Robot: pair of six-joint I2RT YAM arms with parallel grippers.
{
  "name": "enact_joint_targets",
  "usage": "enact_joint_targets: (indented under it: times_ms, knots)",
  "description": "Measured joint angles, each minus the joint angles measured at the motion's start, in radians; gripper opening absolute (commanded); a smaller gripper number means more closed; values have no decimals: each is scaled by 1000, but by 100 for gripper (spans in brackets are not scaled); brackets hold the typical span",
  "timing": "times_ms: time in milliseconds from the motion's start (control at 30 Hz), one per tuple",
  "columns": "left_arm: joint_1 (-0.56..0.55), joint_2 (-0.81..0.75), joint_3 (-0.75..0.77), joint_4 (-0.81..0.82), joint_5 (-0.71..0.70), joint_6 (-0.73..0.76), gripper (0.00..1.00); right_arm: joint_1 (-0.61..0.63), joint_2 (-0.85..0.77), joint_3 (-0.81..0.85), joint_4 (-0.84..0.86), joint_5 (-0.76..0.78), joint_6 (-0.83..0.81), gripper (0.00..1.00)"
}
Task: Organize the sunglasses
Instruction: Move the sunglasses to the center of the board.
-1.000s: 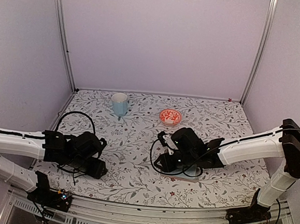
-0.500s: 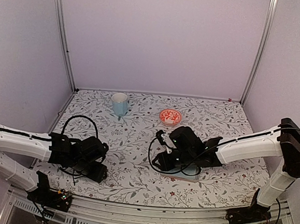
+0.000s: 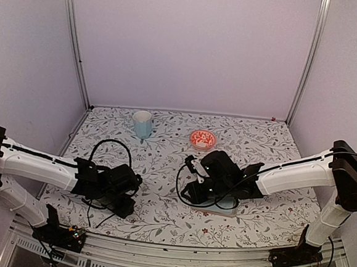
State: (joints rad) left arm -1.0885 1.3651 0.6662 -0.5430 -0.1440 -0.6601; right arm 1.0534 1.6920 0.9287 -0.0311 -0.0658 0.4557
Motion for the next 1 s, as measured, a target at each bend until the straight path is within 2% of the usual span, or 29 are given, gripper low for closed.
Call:
enact_joint_targets:
  times_ms: [233, 400, 600, 733, 867, 1000]
  knots:
    - [-15, 134, 83, 52, 11, 71, 11, 0, 0, 0, -10, 6, 1, 33]
    - [-44, 258, 234, 89, 27, 137, 10, -8, -25, -12, -24, 30, 18, 33]
    - [-64, 387, 399, 175, 59, 199, 23, -46, -129, -80, -37, 54, 38, 34]
    - [-66, 455, 436, 216, 75, 225, 31, -62, -198, -125, -44, 68, 47, 34]
    - [-66, 452, 436, 218, 87, 239, 38, -63, -230, -145, -49, 71, 54, 34]
    - [-66, 382, 404, 231, 104, 243, 43, -63, -239, -160, -43, 64, 56, 34]
